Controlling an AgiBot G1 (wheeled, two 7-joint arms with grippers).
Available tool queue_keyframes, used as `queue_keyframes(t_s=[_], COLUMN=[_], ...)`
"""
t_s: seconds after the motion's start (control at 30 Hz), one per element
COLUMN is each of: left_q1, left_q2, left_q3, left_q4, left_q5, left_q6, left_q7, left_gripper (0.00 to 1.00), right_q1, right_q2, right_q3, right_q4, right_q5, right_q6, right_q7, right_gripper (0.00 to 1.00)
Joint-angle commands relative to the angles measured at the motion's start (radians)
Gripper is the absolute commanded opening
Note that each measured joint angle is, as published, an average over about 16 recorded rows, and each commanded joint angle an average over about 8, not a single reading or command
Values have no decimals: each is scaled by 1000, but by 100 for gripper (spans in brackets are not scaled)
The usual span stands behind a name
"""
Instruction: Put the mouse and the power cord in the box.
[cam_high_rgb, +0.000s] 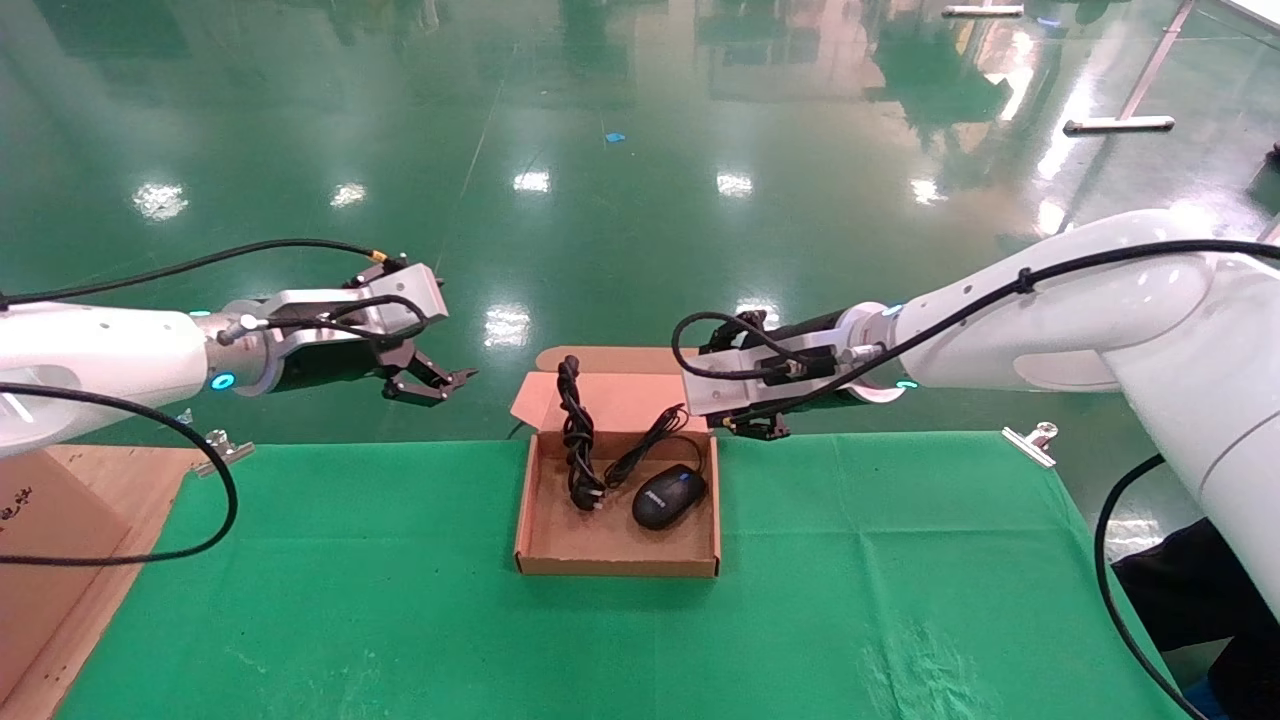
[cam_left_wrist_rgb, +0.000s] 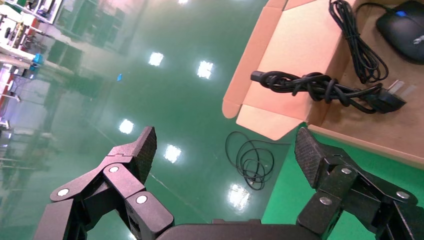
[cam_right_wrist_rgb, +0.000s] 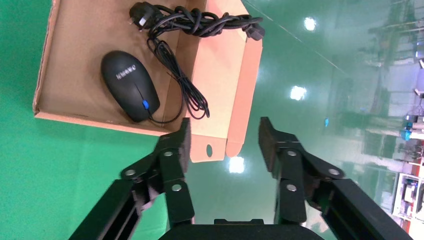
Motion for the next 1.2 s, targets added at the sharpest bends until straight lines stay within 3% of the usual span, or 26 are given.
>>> queue_keyframes(t_s=[0.03,0.33,1.2], left_q1=[7,34,354], left_q2=[0,-22,-278], left_q3=[-10,-36,-348], left_q4=[-2,-49,-591], left_q5=[-12,-26,-170], left_q6=[5,30,314], left_q7=[-4,-33,-386], left_gripper=[100,100,100], right_q1=[0,-37,-357], right_q2=[-1,38,362], right_q3=[-8,27,313], right_q4=[1,50,455], right_q5=[4,51,441], right_q6=[4,-27,-282], right_q7=[2,36,328], right_gripper=[100,100,100])
